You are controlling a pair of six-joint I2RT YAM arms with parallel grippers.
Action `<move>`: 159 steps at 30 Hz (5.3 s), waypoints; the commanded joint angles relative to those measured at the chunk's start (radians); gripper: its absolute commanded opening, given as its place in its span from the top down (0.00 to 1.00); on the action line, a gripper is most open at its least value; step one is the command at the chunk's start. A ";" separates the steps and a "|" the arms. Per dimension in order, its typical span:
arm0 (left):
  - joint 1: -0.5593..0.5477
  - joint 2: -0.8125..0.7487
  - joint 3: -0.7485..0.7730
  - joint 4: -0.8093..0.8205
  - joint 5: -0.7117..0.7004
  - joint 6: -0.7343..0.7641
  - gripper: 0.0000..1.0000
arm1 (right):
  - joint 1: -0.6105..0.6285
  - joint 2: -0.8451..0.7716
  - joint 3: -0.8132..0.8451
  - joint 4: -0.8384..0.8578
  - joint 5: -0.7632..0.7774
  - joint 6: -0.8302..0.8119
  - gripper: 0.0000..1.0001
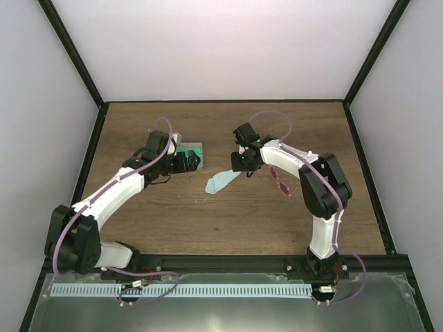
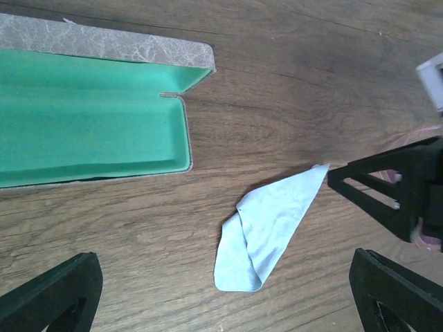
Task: Organize the sunglasses
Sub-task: Adjust the glasses cleaning cloth at the center of the board.
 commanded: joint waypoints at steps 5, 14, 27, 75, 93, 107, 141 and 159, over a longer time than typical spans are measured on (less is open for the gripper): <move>-0.004 0.016 -0.061 0.059 0.040 -0.003 0.00 | 0.113 -0.135 -0.059 0.036 0.032 0.044 0.67; 0.018 0.021 -0.043 -0.074 -0.111 -0.036 0.00 | 0.217 0.036 0.112 -0.017 0.049 0.044 0.74; 0.071 -0.011 -0.097 -0.116 -0.088 -0.007 0.00 | 0.246 0.194 0.196 -0.099 0.174 0.064 0.90; 0.073 -0.018 -0.131 -0.118 -0.096 0.040 0.00 | 0.274 0.264 0.345 -0.179 0.254 0.066 0.97; 0.074 -0.014 -0.126 -0.117 -0.074 0.053 0.00 | 0.272 0.217 0.287 -0.140 0.218 0.090 0.89; 0.073 -0.018 -0.135 -0.120 -0.065 0.065 0.00 | 0.273 0.229 0.287 -0.137 0.205 0.085 0.99; 0.073 -0.004 -0.156 -0.092 -0.031 0.064 0.00 | 0.276 0.120 0.207 -0.138 0.193 0.108 0.83; 0.073 -0.022 -0.178 -0.101 -0.034 0.080 0.00 | 0.279 0.138 0.184 -0.113 0.156 0.126 0.79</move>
